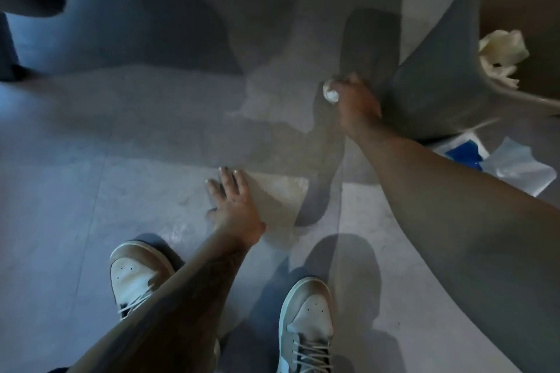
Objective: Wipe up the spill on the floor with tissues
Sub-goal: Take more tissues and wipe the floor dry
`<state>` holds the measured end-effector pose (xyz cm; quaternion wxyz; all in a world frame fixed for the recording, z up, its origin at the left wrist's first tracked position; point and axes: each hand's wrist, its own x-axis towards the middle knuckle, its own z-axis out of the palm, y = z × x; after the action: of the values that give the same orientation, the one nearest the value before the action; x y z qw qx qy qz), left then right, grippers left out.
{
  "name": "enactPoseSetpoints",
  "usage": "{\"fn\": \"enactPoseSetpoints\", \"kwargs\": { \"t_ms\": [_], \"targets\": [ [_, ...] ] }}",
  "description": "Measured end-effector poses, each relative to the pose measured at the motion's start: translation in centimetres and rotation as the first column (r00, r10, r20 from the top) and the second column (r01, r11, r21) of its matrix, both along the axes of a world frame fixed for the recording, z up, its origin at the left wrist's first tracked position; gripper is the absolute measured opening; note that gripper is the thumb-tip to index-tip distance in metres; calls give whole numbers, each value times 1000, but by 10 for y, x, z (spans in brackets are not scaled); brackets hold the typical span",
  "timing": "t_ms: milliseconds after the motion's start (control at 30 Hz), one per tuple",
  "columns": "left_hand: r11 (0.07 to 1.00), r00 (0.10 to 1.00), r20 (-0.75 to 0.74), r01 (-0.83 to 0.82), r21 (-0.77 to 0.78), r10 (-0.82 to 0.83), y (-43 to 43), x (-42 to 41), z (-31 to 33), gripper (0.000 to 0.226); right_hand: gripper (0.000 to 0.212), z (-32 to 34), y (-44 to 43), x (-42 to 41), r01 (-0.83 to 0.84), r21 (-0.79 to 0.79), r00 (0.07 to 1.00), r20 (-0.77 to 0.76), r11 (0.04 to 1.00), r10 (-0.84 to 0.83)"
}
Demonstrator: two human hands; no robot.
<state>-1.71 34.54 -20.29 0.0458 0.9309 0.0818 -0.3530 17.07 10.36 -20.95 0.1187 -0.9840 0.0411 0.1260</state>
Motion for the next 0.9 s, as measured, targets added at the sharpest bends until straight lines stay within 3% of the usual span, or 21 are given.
{"fn": "enactPoseSetpoints", "kwargs": {
  "t_ms": [33, 200, 300, 333, 467, 633, 900],
  "targets": [
    [1000, 1000, -5, 5, 3, -5, 0, 0, -1, 132, 38, -7, -2, -2, -15, -13, 998, -56, 1000, 15],
    [999, 999, -45, 9, 32, -8, -4, 4, 0, 135, 37, -5, 16, -52, -11, 22, 999, -45, 1000, 12],
    [1000, 999, -49, 6, 22, -5, -4, 5, 1, 135, 33, -3, 24, -83, -172, 88, 982, -66, 981, 178],
    [1000, 999, -49, 3, 15, -2, -4, 4, 1, 135, 33, -3, 20, -88, -159, 116, 984, -68, 981, 167],
    [999, 999, -39, 17, 28, -16, -4, 4, 2, 137, 38, 7, 0, -87, 128, 294, 992, -26, 947, -126],
    [999, 997, -77, 21, 46, -17, -7, 6, 2, 139, 38, 22, -38, -71, 280, 338, 940, 91, 898, -328],
    [995, 993, -122, 9, 100, 4, -13, 12, 1, 142, 36, 28, -61, -63, 256, 382, 943, 104, 888, -316]
  ]
}}
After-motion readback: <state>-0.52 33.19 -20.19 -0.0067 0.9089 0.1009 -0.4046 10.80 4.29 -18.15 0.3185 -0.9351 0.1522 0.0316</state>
